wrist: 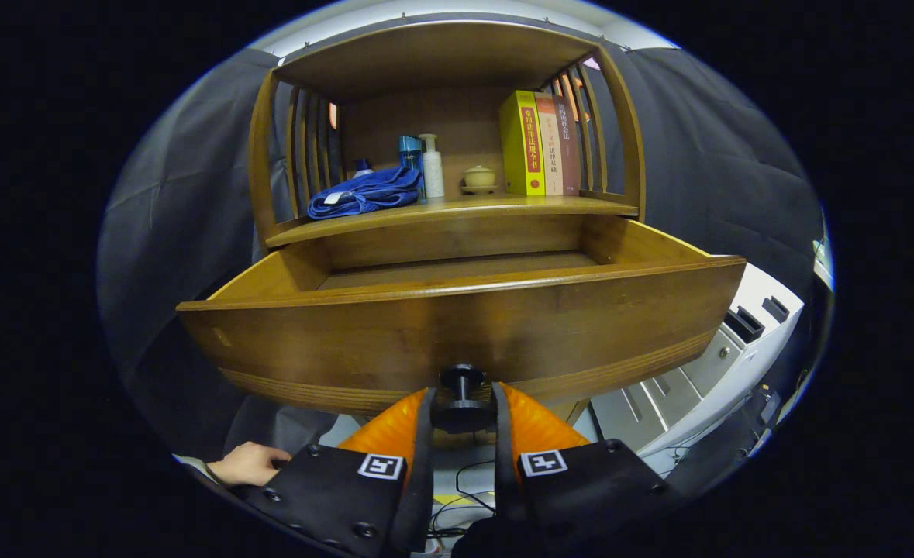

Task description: Pull open the drawer, take out the items inside it, and place them on the countertop above the cabinet.

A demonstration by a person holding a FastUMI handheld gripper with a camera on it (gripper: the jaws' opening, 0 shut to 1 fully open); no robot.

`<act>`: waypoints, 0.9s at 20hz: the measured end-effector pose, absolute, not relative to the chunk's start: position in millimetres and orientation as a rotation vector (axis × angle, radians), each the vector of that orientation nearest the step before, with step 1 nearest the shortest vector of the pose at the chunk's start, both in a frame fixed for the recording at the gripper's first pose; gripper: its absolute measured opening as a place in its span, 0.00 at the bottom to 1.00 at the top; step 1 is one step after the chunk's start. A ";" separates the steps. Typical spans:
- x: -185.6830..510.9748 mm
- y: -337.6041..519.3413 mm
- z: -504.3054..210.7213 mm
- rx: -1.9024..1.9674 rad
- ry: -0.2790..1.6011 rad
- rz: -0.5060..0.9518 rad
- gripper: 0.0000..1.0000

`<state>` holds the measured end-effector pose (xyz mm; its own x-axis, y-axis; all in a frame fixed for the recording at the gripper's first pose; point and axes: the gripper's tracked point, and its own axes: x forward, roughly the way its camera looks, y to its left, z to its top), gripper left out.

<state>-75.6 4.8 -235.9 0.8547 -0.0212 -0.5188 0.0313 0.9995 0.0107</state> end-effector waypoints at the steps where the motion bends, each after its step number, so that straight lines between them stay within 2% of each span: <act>1: -77.4 4.6 -236.1 0.019 0.543 -0.030 0.41; 4: -77.8 3.1 -236.3 0.015 0.537 -0.034 0.42; 12: -77.6 -4.8 -194.6 0.015 0.434 -0.042 0.96; 18: -67.1 2.0 -146.6 -0.034 0.366 -0.015 0.97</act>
<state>-67.1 2.0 -146.6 0.9337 -0.0212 -0.3574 0.0090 0.9993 -0.0359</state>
